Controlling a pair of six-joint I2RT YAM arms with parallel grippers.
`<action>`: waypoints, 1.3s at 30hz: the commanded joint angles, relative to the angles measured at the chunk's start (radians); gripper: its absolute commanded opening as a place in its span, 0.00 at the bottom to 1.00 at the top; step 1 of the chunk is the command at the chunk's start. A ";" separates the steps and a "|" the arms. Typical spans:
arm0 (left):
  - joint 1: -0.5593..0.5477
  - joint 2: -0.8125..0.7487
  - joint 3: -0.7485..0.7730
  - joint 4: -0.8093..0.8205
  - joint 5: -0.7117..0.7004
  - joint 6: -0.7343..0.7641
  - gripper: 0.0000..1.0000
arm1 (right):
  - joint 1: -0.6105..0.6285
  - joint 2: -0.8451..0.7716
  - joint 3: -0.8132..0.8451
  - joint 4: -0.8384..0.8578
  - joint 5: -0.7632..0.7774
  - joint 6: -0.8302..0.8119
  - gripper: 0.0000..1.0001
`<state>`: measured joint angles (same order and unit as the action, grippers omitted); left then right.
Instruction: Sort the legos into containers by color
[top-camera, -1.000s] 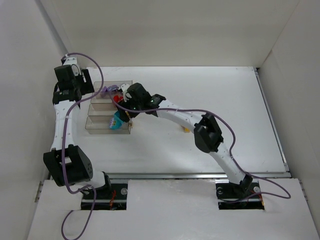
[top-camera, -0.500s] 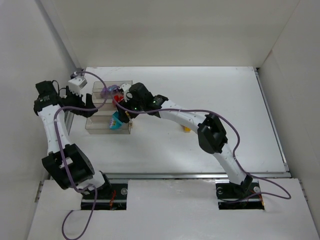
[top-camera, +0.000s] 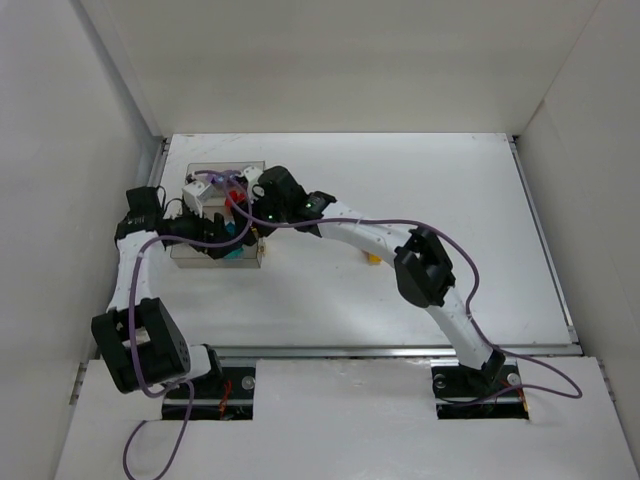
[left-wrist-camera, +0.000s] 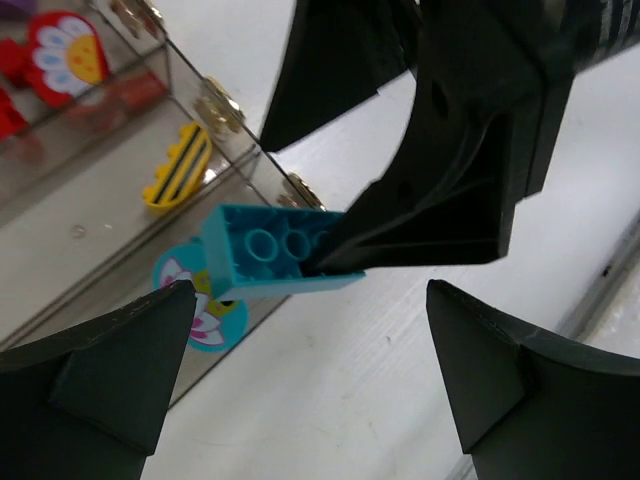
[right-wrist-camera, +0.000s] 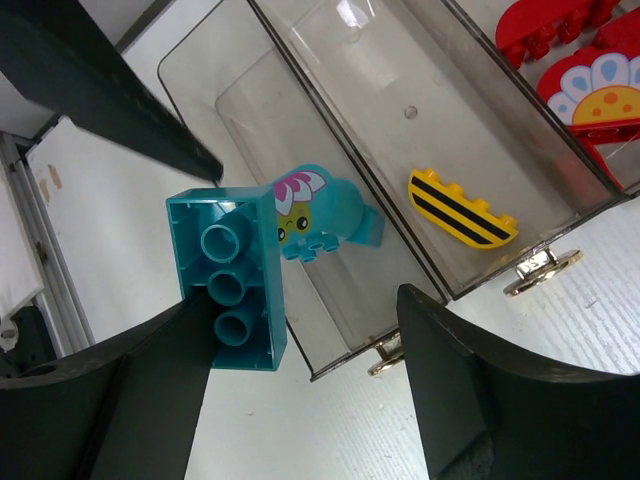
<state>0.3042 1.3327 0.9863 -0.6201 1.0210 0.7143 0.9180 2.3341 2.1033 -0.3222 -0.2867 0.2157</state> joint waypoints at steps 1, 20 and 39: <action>0.015 -0.046 -0.014 0.149 -0.012 -0.108 0.99 | 0.007 -0.055 -0.008 0.068 -0.009 0.011 0.77; 0.064 0.005 -0.032 0.229 -0.094 -0.187 0.61 | 0.007 -0.075 -0.019 0.075 0.011 0.021 0.75; 0.064 0.005 0.084 0.230 -0.332 -0.199 0.69 | -0.254 -0.467 -0.305 -0.268 0.394 0.068 0.94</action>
<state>0.3679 1.3472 0.9966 -0.4564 0.7563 0.5873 0.7265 1.9606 1.8465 -0.4389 -0.0761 0.2665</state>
